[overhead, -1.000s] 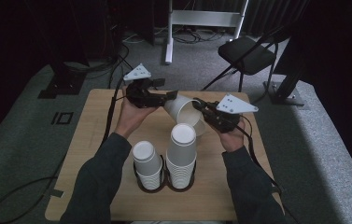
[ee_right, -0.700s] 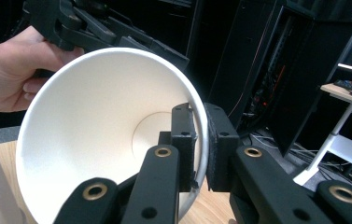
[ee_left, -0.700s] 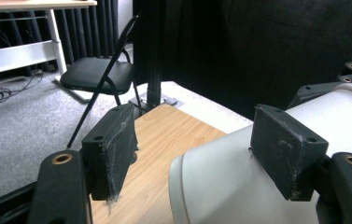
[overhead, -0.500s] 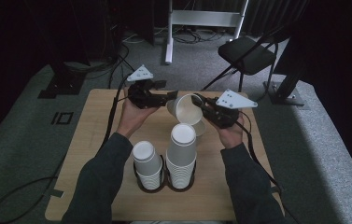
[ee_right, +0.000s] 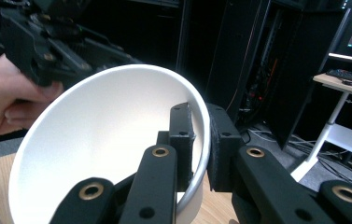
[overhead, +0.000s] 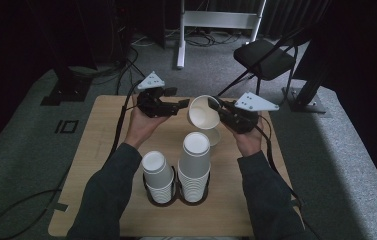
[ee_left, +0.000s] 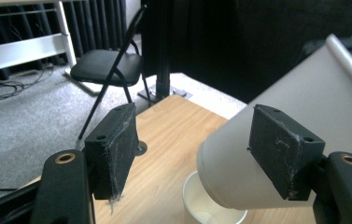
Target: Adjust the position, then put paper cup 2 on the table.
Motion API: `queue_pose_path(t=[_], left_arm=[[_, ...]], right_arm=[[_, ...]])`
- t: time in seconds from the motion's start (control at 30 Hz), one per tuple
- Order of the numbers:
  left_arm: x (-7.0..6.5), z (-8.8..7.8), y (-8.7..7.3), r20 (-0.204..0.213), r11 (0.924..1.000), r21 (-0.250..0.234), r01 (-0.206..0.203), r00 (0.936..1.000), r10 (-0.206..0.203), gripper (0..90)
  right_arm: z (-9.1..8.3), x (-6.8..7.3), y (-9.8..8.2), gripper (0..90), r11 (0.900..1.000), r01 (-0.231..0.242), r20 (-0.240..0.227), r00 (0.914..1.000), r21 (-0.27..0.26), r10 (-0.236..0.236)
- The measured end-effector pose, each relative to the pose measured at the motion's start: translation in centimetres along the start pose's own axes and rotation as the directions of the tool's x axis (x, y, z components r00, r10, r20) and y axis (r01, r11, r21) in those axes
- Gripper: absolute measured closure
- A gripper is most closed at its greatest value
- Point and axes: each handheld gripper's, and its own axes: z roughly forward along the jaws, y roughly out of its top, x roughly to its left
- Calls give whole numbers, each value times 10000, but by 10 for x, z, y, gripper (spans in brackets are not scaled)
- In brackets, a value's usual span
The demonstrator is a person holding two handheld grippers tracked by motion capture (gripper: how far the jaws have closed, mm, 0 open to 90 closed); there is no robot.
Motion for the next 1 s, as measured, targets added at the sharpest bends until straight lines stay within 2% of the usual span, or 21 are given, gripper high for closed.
queue_pose_path(t=[0.4,0.7,0.9,1.0], left_arm=[[4,-13,2,-208,9988,-469,98,9997,-108,316],[6,-18,1,-97,9973,-685,278,9995,-285,316],[4,-22,0,-64,9969,-756,233,9997,-238,316],[5,-24,0,84,9958,-836,382,9993,-376,317]], right_arm=[[5,-2,-3,827,9995,-70,68,10000,322,68],[5,-5,-4,827,9983,98,382,9992,568,-120],[1,-12,-8,827,9970,-198,622,9980,749,151],[0,-16,-12,827,9953,-294,755,9969,922,225]])
